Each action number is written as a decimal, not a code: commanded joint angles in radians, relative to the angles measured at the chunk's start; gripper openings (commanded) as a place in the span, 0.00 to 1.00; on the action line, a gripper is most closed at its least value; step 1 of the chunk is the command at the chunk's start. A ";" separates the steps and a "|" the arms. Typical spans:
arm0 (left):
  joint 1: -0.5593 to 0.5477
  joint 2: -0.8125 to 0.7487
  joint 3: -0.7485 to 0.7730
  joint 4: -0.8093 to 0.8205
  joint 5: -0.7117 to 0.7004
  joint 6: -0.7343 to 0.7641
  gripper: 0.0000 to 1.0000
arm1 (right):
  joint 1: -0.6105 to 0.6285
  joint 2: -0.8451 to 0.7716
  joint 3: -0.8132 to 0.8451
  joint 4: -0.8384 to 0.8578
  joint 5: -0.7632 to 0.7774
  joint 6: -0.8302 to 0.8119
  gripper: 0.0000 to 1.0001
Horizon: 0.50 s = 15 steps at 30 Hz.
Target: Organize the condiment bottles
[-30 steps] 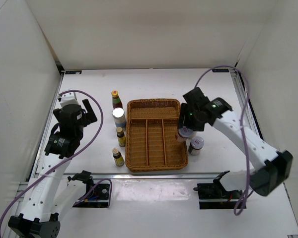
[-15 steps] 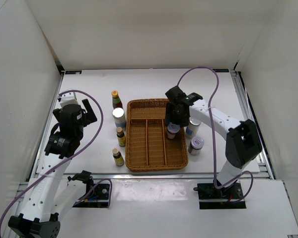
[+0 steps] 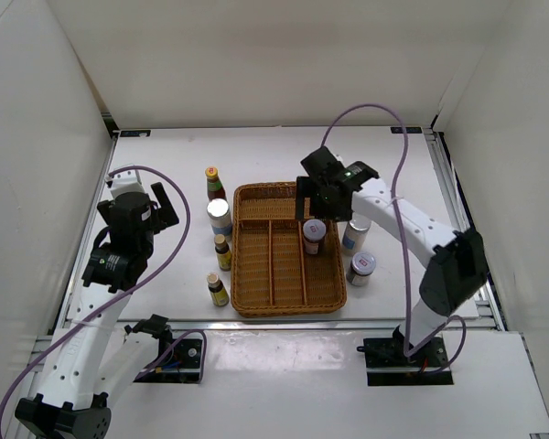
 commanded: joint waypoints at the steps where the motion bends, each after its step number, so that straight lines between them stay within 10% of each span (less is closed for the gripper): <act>1: -0.003 -0.015 -0.006 0.008 -0.018 0.006 1.00 | 0.013 -0.124 0.076 -0.115 0.081 -0.018 0.96; 15: -0.003 -0.006 -0.006 0.008 -0.018 0.006 1.00 | -0.138 -0.545 -0.441 -0.177 -0.023 0.132 0.95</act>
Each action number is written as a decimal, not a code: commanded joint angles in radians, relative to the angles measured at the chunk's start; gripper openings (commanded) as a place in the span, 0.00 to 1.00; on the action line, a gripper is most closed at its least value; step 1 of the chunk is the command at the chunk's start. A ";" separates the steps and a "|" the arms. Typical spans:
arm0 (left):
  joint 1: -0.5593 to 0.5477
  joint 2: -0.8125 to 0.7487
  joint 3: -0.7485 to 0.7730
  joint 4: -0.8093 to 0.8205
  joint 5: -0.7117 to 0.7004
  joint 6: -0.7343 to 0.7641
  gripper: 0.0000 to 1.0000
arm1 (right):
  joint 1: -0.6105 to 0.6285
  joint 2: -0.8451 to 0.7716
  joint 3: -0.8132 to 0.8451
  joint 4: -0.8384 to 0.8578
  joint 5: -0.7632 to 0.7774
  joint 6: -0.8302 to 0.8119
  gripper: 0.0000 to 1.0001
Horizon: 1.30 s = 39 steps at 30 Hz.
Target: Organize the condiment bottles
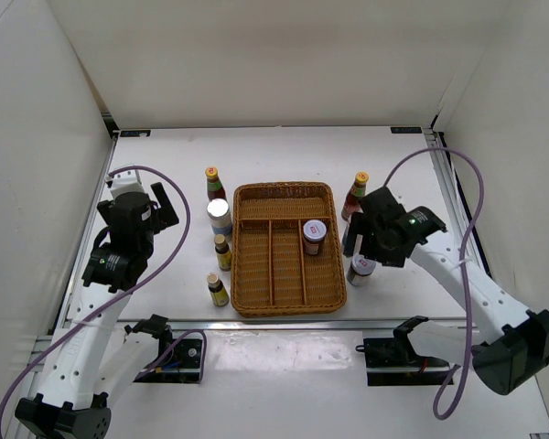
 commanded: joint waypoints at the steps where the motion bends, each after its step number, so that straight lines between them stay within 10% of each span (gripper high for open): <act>1: -0.003 -0.007 -0.006 0.008 -0.017 0.006 1.00 | -0.037 0.003 -0.060 -0.017 -0.039 0.044 0.95; 18: -0.003 0.002 -0.006 0.008 -0.017 0.006 1.00 | -0.192 0.187 -0.143 0.156 -0.220 -0.045 0.91; 25: -0.003 0.002 -0.006 0.008 -0.017 0.006 1.00 | -0.192 0.163 -0.152 0.145 -0.211 -0.045 0.68; 33: -0.003 0.002 -0.006 0.008 -0.017 0.006 1.00 | -0.182 0.002 -0.096 0.020 -0.116 -0.015 0.13; 39: -0.003 0.002 -0.006 0.008 -0.017 0.006 1.00 | -0.122 -0.059 0.044 -0.026 -0.127 -0.024 0.00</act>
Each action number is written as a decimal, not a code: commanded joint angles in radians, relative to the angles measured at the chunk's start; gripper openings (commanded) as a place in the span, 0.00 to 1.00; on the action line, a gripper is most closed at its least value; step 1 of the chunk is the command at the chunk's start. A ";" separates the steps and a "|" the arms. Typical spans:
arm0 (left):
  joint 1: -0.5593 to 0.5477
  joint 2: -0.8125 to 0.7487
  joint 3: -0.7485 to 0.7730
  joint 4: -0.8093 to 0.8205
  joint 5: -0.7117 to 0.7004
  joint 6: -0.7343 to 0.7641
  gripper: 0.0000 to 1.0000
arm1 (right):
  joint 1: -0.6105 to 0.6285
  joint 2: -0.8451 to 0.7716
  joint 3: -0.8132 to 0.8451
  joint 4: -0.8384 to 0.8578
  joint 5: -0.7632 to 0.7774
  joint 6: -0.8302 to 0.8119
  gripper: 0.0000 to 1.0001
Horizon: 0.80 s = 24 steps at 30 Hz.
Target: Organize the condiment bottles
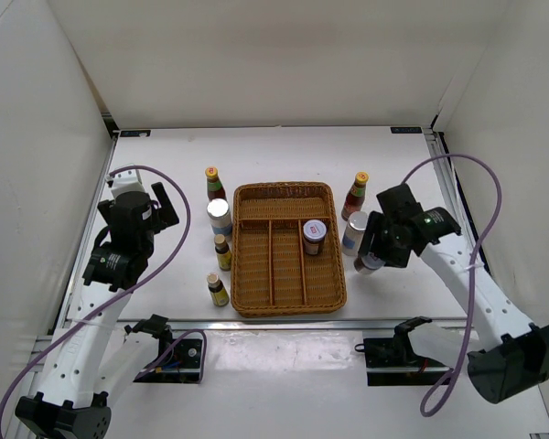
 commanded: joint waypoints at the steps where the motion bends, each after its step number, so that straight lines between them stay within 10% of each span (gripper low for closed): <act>1: -0.003 -0.004 -0.005 0.008 -0.016 0.007 1.00 | 0.056 -0.018 0.117 -0.005 -0.017 0.018 0.00; 12: -0.003 -0.004 -0.005 0.008 -0.016 0.007 1.00 | 0.473 0.180 0.138 0.108 0.060 0.188 0.00; 18: -0.003 -0.004 -0.005 0.008 -0.016 0.007 1.00 | 0.498 0.293 0.138 0.130 0.081 0.223 0.00; 24: -0.003 -0.004 -0.005 0.008 -0.016 0.007 1.00 | 0.498 0.314 0.128 0.140 0.090 0.214 0.41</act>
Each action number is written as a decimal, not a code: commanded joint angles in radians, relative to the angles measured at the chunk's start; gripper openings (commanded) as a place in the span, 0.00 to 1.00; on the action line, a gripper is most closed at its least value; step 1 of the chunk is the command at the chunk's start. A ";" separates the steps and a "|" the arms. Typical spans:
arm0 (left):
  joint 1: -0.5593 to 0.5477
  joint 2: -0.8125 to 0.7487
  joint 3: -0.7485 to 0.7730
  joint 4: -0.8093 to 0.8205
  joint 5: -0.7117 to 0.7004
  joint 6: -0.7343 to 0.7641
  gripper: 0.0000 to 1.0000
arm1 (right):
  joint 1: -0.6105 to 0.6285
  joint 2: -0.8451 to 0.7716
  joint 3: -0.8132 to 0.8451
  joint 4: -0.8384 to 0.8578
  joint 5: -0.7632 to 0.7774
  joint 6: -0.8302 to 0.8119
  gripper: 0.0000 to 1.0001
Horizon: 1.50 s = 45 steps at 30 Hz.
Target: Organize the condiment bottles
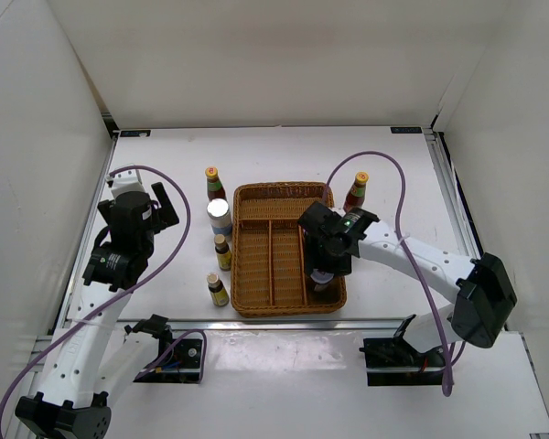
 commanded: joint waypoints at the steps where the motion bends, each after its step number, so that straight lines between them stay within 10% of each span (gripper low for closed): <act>1: -0.003 -0.004 -0.005 0.008 -0.016 0.006 1.00 | 0.002 -0.020 0.030 0.032 0.031 0.012 0.44; 10: -0.003 -0.004 -0.005 0.008 -0.016 0.006 1.00 | 0.002 -0.074 0.085 -0.026 0.127 -0.006 0.90; 16: -0.003 -0.004 -0.005 0.008 -0.016 0.006 1.00 | -0.021 -0.074 0.267 -0.181 0.333 -0.086 1.00; 27: -0.003 -0.004 -0.005 0.008 -0.016 0.006 1.00 | -0.505 0.001 0.381 -0.085 0.051 -0.443 1.00; 45: -0.003 -0.004 -0.005 0.008 -0.016 0.006 1.00 | -0.558 0.091 0.185 0.030 -0.157 -0.422 0.86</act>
